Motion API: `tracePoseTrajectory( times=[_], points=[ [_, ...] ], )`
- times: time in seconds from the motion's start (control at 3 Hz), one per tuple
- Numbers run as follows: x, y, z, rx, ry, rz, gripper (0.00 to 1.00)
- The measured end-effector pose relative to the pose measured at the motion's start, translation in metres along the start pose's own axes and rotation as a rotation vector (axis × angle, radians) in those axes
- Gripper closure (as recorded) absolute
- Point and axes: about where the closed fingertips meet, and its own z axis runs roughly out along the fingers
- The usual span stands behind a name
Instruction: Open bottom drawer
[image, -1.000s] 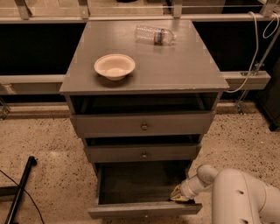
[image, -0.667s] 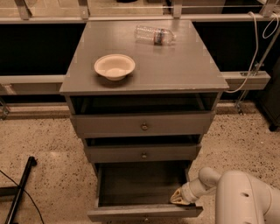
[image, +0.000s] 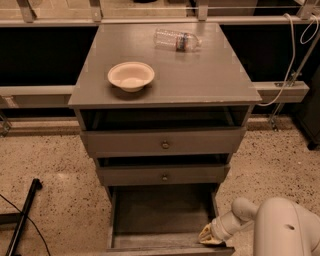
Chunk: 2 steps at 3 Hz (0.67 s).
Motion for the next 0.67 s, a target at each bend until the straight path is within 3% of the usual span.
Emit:
tracePoseTrajectory(
  times=[0.33, 0.67],
  points=[
    [-0.028, -0.001, -0.03, 0.088, -0.026, -0.104, 0.62],
    [-0.058, 0.005, -0.09, 0.212, -0.016, -0.175, 0.55]
  ],
)
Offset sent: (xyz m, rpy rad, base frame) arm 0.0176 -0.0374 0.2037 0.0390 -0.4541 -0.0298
